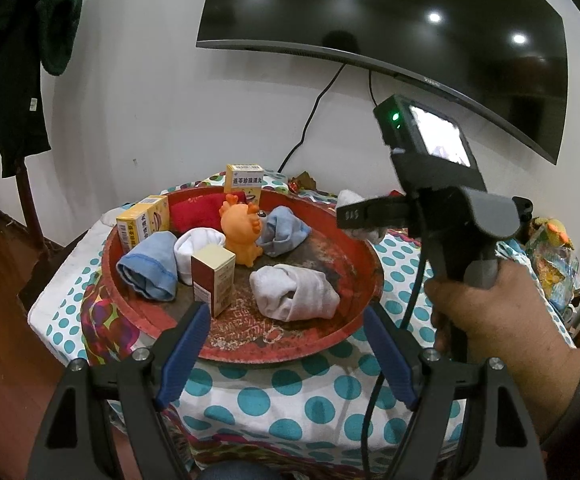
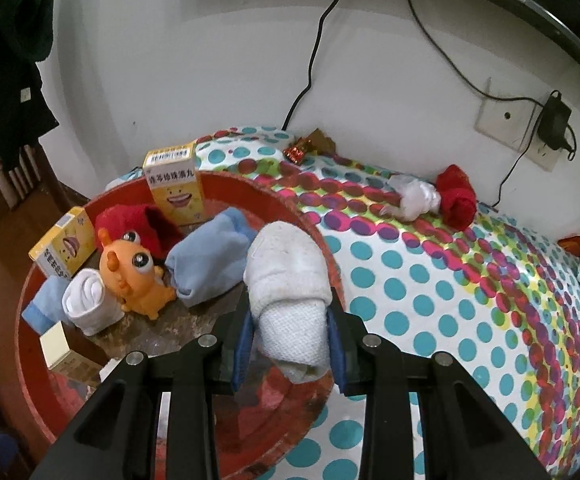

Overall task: Organize objects
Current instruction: 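Carry the white sock into the red tray and open the right gripper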

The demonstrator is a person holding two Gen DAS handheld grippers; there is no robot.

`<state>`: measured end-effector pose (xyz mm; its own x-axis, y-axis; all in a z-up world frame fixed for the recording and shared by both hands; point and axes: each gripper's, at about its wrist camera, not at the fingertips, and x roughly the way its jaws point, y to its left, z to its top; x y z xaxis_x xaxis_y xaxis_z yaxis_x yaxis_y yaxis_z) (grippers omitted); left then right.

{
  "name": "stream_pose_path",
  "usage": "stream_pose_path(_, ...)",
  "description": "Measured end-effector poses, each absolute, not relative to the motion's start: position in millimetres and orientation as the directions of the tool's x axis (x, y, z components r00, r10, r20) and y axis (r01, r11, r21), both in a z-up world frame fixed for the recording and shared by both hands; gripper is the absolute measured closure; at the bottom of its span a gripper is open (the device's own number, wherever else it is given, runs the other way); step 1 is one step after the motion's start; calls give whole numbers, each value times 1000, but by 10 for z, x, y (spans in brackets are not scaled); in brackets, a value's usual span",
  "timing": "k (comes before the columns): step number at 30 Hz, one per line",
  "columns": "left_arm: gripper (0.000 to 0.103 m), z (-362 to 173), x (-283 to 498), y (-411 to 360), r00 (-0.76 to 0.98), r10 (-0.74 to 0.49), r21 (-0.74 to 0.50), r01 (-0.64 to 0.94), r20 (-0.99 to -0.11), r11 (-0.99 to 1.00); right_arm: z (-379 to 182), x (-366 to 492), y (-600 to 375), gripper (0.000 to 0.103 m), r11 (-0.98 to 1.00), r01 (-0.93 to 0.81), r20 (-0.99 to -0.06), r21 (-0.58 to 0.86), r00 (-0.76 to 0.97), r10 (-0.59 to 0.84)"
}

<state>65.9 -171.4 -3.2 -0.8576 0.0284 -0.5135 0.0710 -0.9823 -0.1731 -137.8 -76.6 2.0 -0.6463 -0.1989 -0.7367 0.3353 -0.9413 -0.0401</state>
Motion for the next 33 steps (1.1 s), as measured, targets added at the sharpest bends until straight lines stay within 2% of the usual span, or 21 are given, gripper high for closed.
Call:
stream_pose_path(25, 22, -56, 631, -1748, -849, 28, -179, 79, -528, -981, -445, -1466, -942, 69, -941, 336, -801, -40, -574, -171)
stream_pose_path(28, 22, -59, 624, -1757, -849, 24, -178, 83, -528, -981, -477, -1451, -955, 64, -941, 336, -801, -49, -576, -164)
stream_pose_path(30, 22, -57, 622, -1769, -850, 21, -178, 85, -526, -980, -470, -1440, -979, 45, -938, 345, -796, -44, -579, -176)
stream_pose_path(32, 22, -54, 625, -1781, -851, 15, -176, 91, -525, -980, -404, -1396, -1005, 30, -935, 351, -778, -47, -601, -186)
stream_pose_path(33, 22, -49, 626, -1787, -850, 9, -172, 96, -526, -980, -325, -1343, -1005, 27, -938, 342, -754, -64, -632, -179)
